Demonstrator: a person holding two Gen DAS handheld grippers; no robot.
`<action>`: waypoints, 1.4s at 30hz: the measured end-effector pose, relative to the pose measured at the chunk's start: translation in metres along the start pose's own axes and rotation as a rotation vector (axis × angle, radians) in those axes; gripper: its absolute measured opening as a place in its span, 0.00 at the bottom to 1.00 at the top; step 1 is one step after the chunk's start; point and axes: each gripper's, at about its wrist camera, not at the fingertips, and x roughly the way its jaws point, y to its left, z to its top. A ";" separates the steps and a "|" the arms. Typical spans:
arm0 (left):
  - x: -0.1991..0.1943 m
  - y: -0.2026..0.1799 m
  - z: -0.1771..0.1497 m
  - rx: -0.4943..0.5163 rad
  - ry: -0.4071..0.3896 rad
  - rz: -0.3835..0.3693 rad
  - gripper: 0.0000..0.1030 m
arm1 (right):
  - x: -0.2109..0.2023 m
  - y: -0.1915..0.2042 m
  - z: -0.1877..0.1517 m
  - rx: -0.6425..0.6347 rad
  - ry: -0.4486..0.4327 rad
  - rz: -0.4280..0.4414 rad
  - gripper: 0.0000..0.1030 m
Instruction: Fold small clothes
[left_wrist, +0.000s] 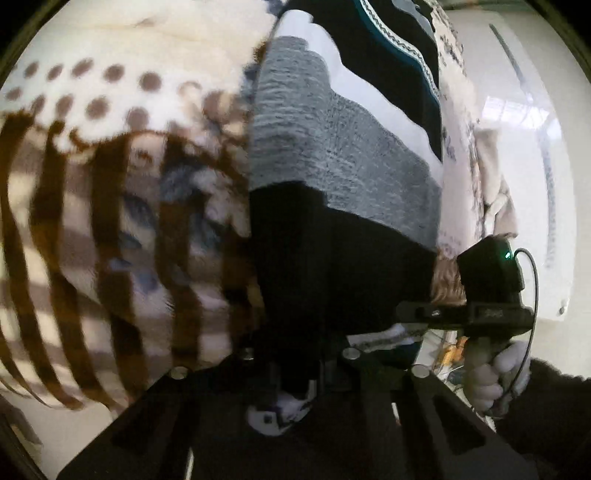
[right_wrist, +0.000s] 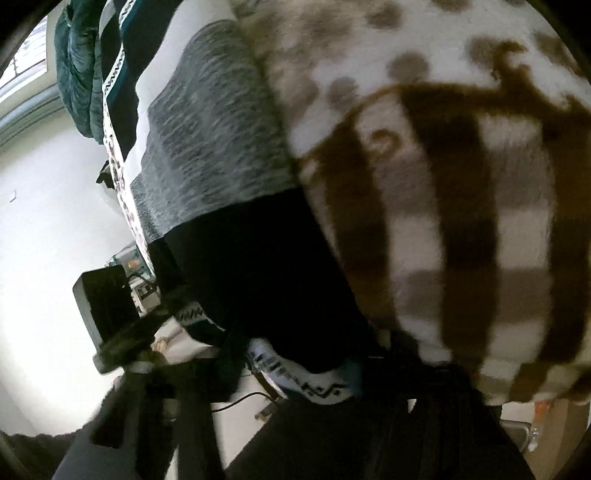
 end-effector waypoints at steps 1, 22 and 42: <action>-0.005 0.001 -0.001 -0.033 -0.014 -0.012 0.09 | 0.001 0.003 -0.004 -0.002 -0.012 -0.003 0.17; -0.113 -0.109 0.183 -0.079 -0.370 -0.329 0.09 | -0.181 0.178 0.087 -0.208 -0.449 0.094 0.11; -0.046 -0.068 0.454 -0.258 -0.302 -0.420 0.55 | -0.229 0.224 0.405 -0.018 -0.543 0.168 0.57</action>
